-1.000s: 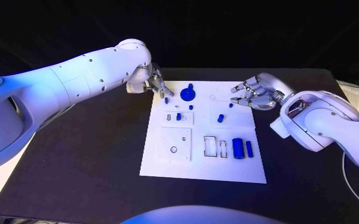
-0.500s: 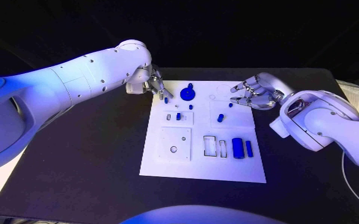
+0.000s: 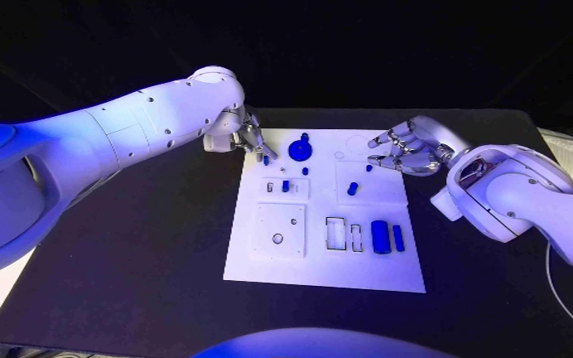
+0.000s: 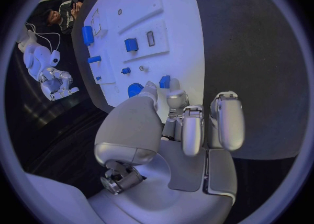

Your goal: Assemble the parts on the task board

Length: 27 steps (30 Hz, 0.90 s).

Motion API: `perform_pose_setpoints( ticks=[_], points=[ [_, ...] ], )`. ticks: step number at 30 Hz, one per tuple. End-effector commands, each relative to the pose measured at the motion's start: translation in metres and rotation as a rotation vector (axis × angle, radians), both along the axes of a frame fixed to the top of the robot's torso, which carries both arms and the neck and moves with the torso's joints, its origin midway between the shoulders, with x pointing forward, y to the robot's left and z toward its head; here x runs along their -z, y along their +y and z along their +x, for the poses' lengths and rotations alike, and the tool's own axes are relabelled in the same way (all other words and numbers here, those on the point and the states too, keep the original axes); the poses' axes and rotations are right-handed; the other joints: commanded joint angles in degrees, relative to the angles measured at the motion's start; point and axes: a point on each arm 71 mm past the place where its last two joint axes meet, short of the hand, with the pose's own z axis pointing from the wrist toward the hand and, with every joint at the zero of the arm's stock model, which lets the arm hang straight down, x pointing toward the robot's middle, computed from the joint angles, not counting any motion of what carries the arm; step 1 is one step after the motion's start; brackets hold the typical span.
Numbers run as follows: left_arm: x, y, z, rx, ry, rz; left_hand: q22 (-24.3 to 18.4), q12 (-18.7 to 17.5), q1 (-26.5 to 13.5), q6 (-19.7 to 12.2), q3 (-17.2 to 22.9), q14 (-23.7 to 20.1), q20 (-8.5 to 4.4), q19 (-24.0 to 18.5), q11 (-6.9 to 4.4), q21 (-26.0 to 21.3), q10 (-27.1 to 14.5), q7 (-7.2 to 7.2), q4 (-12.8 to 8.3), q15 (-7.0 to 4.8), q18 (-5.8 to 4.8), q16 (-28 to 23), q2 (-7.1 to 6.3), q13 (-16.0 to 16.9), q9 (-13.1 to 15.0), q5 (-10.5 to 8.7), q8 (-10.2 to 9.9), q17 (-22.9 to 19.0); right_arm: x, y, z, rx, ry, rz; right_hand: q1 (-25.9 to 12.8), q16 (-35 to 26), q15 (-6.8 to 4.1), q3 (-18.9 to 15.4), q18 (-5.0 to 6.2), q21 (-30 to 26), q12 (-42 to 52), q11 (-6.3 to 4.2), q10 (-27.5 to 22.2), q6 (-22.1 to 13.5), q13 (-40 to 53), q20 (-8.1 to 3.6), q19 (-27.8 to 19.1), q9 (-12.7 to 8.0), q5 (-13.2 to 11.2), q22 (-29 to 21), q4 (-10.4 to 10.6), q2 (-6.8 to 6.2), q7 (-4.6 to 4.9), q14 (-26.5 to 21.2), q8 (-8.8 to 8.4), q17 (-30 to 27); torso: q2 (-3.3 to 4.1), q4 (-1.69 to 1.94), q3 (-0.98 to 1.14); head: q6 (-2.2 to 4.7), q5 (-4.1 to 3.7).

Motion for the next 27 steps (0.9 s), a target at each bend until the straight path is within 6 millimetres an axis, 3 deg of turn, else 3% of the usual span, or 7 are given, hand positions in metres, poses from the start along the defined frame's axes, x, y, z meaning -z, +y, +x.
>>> perform_pose_setpoints(
  ticks=[1, 6, 15, 18, 21, 27],
  points=[
    [0.0011, -0.0031, -0.0004, 0.014, 0.004, -0.010, 2.14, 0.27, 0.69, 0.26, -0.12, 6.02, -0.01, 0.29, 0.09, 0.18, 0.41, -0.07, -0.33, 0.20, 0.46, 0.17, 0.36, 0.06, -0.12, 0.16, 0.35, 15.06, 0.0002, 0.0021, -0.0011, -0.018, 0.001, -0.003, 0.20, -0.27, -0.33, 0.12, 0.78, -0.24, -0.26, -0.15, -0.29, 0.46, 0.03, -0.08, -0.37, 0.08, 0.35, 0.46, 0.19, -0.17, 0.07, 2.00, -0.21, -0.01, -0.01, -0.04, 0.00, -0.01, 0.02],
    [0.0007, -0.0045, 0.0006, 0.002, -0.016, -0.031, 1.97, 0.12, 4.57, 0.08, 1.98, 6.02, -0.13, 0.18, -0.12, -0.03, 0.18, -0.27, -2.47, 0.03, 0.53, 0.17, 2.65, -0.32, -0.41, 0.15, 0.35, 15.06, 0.0003, 0.0024, -0.0009, -0.019, 0.001, -0.003, 0.22, -0.27, -0.33, 0.12, 0.78, -0.23, -0.24, -0.15, -0.29, 0.46, 0.04, -0.08, -0.36, 0.08, 0.38, 0.48, 0.19, -0.17, 0.07, 2.00, -0.21, -0.01, 0.02, -0.08, -0.02, 0.06, -0.04],
    [0.0015, -0.0088, -0.0006, 0.009, 0.005, -0.072, 1.96, -0.27, 8.85, -0.24, 5.39, 6.02, -0.37, 0.11, -0.41, -0.17, -0.18, -0.57, -5.79, -0.21, 0.55, 0.17, 3.66, -0.88, -0.85, 0.05, 0.22, 15.06, 0.0006, 0.0033, -0.0006, -0.021, 0.002, -0.003, 0.22, -0.27, -0.33, 0.12, 0.77, -0.22, -0.22, -0.15, -0.28, 0.47, 0.05, -0.08, -0.35, 0.08, 0.40, 0.50, 0.19, -0.17, 0.08, 2.00, -0.21, -0.01, -0.01, 0.03, -0.01, -0.15, -0.06],
    [0.0016, -0.0095, -0.0008, 0.011, 0.009, -0.081, 2.07, -0.53, 11.17, -0.53, 8.23, 6.02, -0.57, 0.13, -0.54, -0.16, -0.32, -0.64, -7.76, -0.40, 0.54, 0.17, 4.25, -1.11, -1.11, 0.02, 0.05, 15.06, 0.0008, 0.0036, -0.0004, -0.022, 0.003, -0.004, 0.22, -0.27, -0.33, 0.12, 0.77, -0.22, -0.22, -0.15, -0.28, 0.47, 0.05, -0.08, -0.35, 0.08, 0.40, 0.50, 0.19, -0.17, 0.08, 2.00, -0.21, -0.01, 0.00, 0.03, 0.00, -0.19, -0.02],
    [0.0019, -0.0094, -0.0014, 0.006, 0.017, -0.098, 2.14, -0.72, 12.73, -0.69, 11.24, 6.02, -0.66, 0.14, -0.68, -0.16, -0.32, -0.80, -9.47, -0.48, 0.52, 0.17, 4.30, -1.26, -1.13, -0.11, 0.15, 15.06, 0.0011, 0.0038, -0.0003, -0.023, 0.005, -0.005, 0.22, -0.27, -0.33, 0.12, 0.77, -0.22, -0.22, -0.15, -0.28, 0.47, 0.05, -0.08, -0.35, 0.08, 0.40, 0.50, 0.19, -0.17, 0.08, 2.00, -0.21, -0.01, -0.01, -0.01, -0.02, -0.24, -0.02],
    [0.0019, -0.0077, -0.0053, -0.033, 0.043, -0.157, 2.17, -1.14, 11.59, -1.00, 16.26, 6.02, -0.62, 0.09, -0.51, -0.27, -0.20, -0.59, -10.55, -0.35, 0.52, 0.17, 2.53, -1.83, -0.78, -0.18, 0.68, 15.06, 0.0017, 0.0038, -0.0001, -0.023, 0.008, -0.006, 0.22, -0.27, -0.33, 0.12, 0.77, -0.22, -0.22, -0.15, -0.28, 0.47, 0.05, -0.08, -0.35, 0.08, 0.40, 0.50, 0.19, -0.17, 0.08, 2.00, -0.21, -0.01, 0.00, -0.01, -0.04, -0.29, -0.18]
  ],
)
